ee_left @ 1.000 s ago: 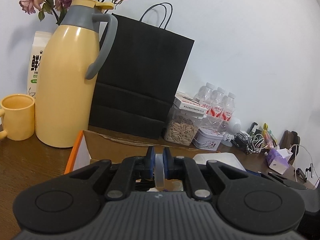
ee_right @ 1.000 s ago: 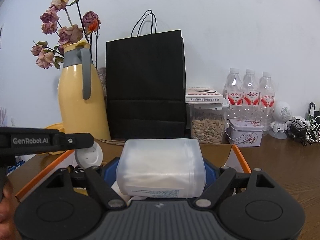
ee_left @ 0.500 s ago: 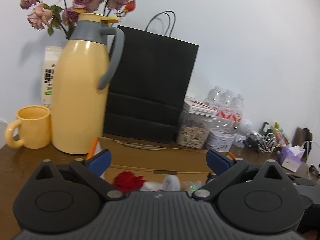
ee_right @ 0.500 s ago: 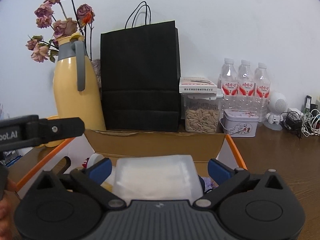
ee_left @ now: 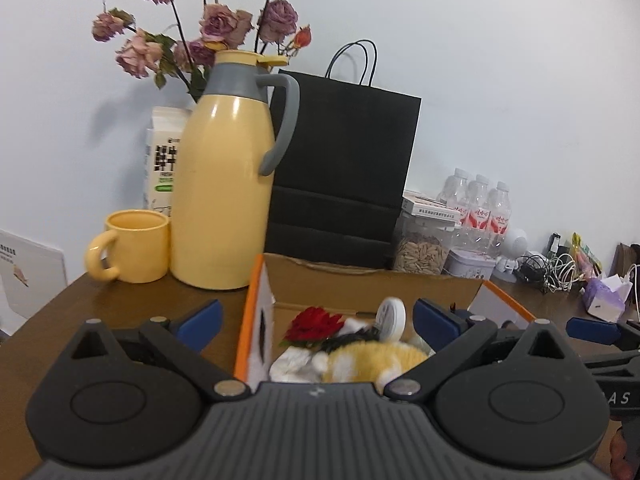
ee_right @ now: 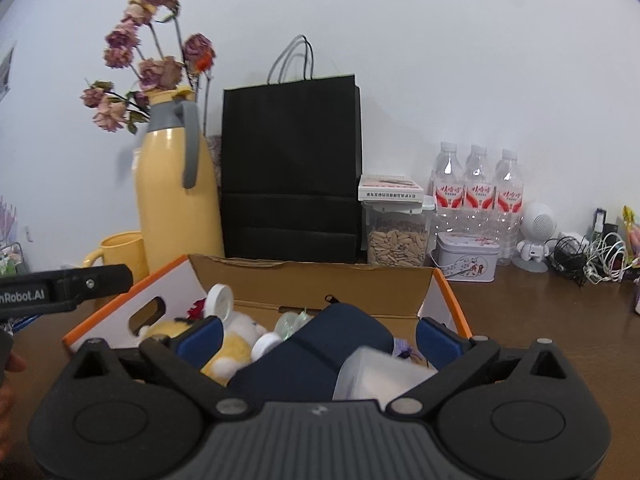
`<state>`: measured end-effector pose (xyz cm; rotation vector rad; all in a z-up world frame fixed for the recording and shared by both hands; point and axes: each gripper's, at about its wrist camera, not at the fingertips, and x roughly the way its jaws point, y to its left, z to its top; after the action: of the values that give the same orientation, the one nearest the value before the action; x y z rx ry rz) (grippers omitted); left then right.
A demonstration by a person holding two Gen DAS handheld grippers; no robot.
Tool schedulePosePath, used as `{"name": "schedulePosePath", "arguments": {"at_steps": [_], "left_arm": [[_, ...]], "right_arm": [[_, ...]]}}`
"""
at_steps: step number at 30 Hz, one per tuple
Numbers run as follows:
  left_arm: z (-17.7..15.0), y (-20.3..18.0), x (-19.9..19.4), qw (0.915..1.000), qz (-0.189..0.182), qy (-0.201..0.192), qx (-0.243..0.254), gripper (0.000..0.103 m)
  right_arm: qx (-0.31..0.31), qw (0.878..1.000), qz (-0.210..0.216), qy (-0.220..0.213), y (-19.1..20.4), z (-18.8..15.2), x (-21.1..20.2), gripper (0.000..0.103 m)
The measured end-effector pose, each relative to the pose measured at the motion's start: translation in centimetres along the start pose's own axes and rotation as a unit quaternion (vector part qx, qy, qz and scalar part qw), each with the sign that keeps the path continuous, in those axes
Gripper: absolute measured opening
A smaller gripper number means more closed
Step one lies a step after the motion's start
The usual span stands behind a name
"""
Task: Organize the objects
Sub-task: 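Move both grippers back toward the white bottle cap on the table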
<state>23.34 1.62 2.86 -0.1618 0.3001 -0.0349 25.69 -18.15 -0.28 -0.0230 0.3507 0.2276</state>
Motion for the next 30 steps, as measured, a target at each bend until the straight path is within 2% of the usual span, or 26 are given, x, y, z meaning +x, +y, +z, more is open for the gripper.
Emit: {"name": "schedulePosePath", "arguments": {"at_steps": [4, 9, 17, 21, 26, 30], "left_arm": [[-1.5, 0.3, -1.8, 0.9998, 0.002, 0.017, 0.007, 0.103], [-3.5, 0.7, -3.3, 0.9986, 0.005, 0.050, 0.016, 0.103], [-6.0, 1.4, -4.5, 0.9944, 0.025, 0.101, 0.021, 0.103], [-6.5, 1.7, -4.6, 0.9932, 0.029, 0.111, 0.018, 0.103], [-6.5, 1.9, -4.5, 0.9926, 0.025, 0.118, 0.013, 0.103], [-6.4, 2.0, -4.5, 0.9928, 0.025, 0.116, 0.009, 0.103]], "right_arm": [[-0.013, 1.000, 0.009, -0.001, 0.8, -1.7, -2.3, 0.103], [-0.022, 0.999, 0.024, 0.022, 1.9, -3.7, -4.0, 0.103], [-0.036, 0.996, 0.040, 0.069, 3.6, -6.1, -4.6, 0.103], [-0.039, 0.995, 0.040, 0.088, 4.1, -6.8, -4.3, 0.102], [-0.037, 0.993, 0.047, 0.104, 4.6, -7.1, -3.9, 0.097], [-0.029, 0.991, 0.051, 0.119, 4.8, -7.1, -3.2, 0.083]]}}
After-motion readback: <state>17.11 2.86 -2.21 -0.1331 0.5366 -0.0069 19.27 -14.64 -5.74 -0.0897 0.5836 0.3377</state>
